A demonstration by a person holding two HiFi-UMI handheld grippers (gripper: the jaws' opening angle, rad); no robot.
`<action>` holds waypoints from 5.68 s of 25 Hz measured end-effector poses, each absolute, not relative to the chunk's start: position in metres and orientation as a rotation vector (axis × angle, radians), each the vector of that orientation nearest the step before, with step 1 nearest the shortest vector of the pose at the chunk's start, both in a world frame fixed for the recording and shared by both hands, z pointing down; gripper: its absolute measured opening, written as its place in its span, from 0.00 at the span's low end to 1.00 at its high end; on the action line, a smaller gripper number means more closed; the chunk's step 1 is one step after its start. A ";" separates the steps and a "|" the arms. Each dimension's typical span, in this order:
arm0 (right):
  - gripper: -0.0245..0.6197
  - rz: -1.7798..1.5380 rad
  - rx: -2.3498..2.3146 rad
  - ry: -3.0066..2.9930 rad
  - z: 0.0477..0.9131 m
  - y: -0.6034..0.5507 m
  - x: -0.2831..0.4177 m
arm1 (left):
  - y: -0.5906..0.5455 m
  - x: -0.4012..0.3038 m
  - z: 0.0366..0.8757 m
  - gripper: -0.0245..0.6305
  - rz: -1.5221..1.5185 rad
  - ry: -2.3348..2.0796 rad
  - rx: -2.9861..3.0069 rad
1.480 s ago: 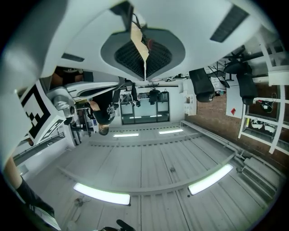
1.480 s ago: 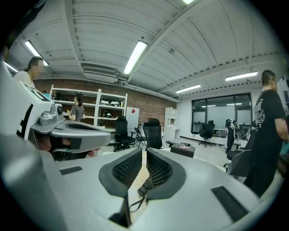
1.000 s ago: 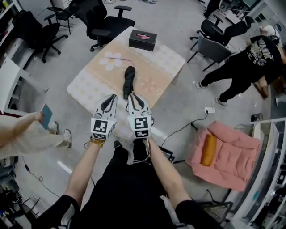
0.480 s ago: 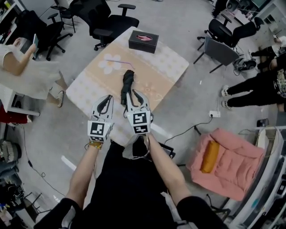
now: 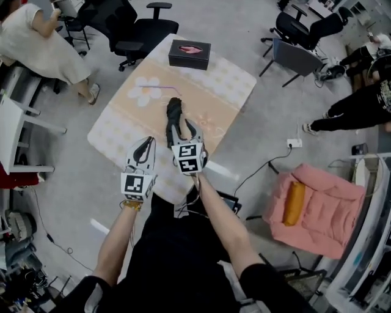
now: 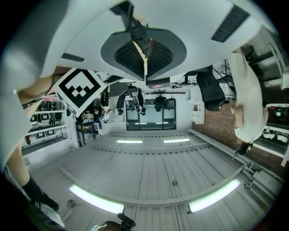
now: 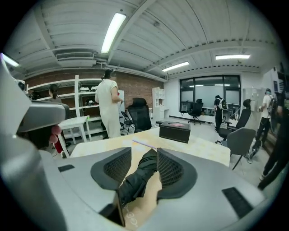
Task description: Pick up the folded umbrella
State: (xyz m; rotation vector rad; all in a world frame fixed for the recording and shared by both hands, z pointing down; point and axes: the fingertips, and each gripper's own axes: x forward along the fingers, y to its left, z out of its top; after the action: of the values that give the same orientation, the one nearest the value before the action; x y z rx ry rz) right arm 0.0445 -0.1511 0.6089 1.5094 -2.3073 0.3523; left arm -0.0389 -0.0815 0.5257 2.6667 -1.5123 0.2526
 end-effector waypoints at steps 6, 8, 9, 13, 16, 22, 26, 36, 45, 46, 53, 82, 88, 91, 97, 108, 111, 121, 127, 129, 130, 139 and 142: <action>0.37 0.418 1.599 -2.187 0.649 -0.172 0.043 | -0.087 -0.049 0.539 0.06 0.291 -1.477 2.643; 0.38 0.417 1.635 -2.153 0.656 -0.179 0.043 | -0.087 -0.054 0.543 0.06 0.300 -1.475 2.635; 0.39 0.417 1.649 -2.137 0.659 -0.182 0.042 | -0.087 -0.057 0.545 0.06 0.305 -1.474 2.629; 0.42 0.440 1.688 -2.068 0.678 -0.193 0.037 | -0.088 -0.065 0.549 0.06 0.311 -1.475 2.610; 0.45 0.494 1.692 -2.010 0.696 -0.197 0.033 | -0.089 -0.071 0.550 0.06 0.311 -1.475 2.601; 0.46 0.593 1.638 -1.926 0.731 -0.203 0.026 | -0.091 -0.082 0.557 0.06 0.305 -1.481 2.577; 0.46 0.654 1.626 -1.884 0.745 -0.205 0.025 | -0.092 -0.089 0.557 0.06 0.304 -1.490 2.565; 0.46 0.765 1.606 -1.863 0.765 -0.211 0.015 | -0.095 -0.103 0.567 0.06 0.298 -1.506 2.538; 0.46 0.864 1.563 -1.862 0.780 -0.213 0.003 | -0.093 -0.112 0.569 0.06 0.294 -1.523 2.518; 0.46 0.871 1.562 -1.854 0.780 -0.213 0.003 | -0.094 -0.113 0.569 0.06 0.296 -1.528 2.516; 0.46 0.960 1.537 -1.807 0.788 -0.214 0.001 | -0.094 -0.115 0.566 0.06 0.293 -1.533 2.516; 0.38 0.862 1.457 -1.799 0.787 -0.207 0.000 | -0.094 -0.124 0.559 0.06 0.274 -1.559 2.509; 0.37 0.848 1.451 -1.813 0.785 -0.201 0.004 | -0.098 -0.122 0.558 0.06 0.272 -1.552 2.513; 0.37 0.856 1.459 -1.835 0.783 -0.199 0.006 | -0.099 -0.117 0.558 0.06 0.266 -1.541 2.523; 0.37 0.871 1.455 -1.867 0.776 -0.193 0.008 | -0.103 -0.111 0.554 0.06 0.264 -1.531 2.537; 0.36 0.928 1.456 -1.959 0.746 -0.191 0.012 | -0.103 -0.098 0.548 0.06 0.256 -1.509 2.572; 0.36 0.916 1.460 -2.017 0.730 -0.191 0.010 | -0.103 -0.094 0.546 0.06 0.254 -1.501 2.583; 0.36 0.794 1.531 -2.157 0.664 -0.199 0.025 | -0.113 -0.077 0.527 0.06 0.231 -1.485 2.640; 0.36 0.720 1.595 -2.244 0.617 -0.202 0.034 | -0.124 -0.064 0.514 0.06 0.223 -1.473 2.674; 0.36 0.702 1.606 -2.271 0.603 -0.200 0.036 | -0.126 -0.061 0.509 0.06 0.215 -1.472 2.688; 0.36 0.698 1.612 -2.285 0.596 -0.199 0.036 | -0.127 -0.060 0.506 0.06 0.211 -1.470 2.695; 0.36 0.637 1.643 -2.424 0.531 -0.188 0.042 | -0.134 -0.047 0.479 0.06 0.168 -1.453 2.754; 0.36 0.578 1.666 -2.476 0.504 -0.183 0.045 | -0.135 -0.042 0.469 0.06 0.153 -1.445 2.769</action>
State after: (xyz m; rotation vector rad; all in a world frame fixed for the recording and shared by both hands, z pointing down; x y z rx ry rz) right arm 0.0454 -0.1835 0.5037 1.6661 -2.4763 0.5780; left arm -0.0421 -0.1350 0.4695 2.7690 -1.4449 0.1527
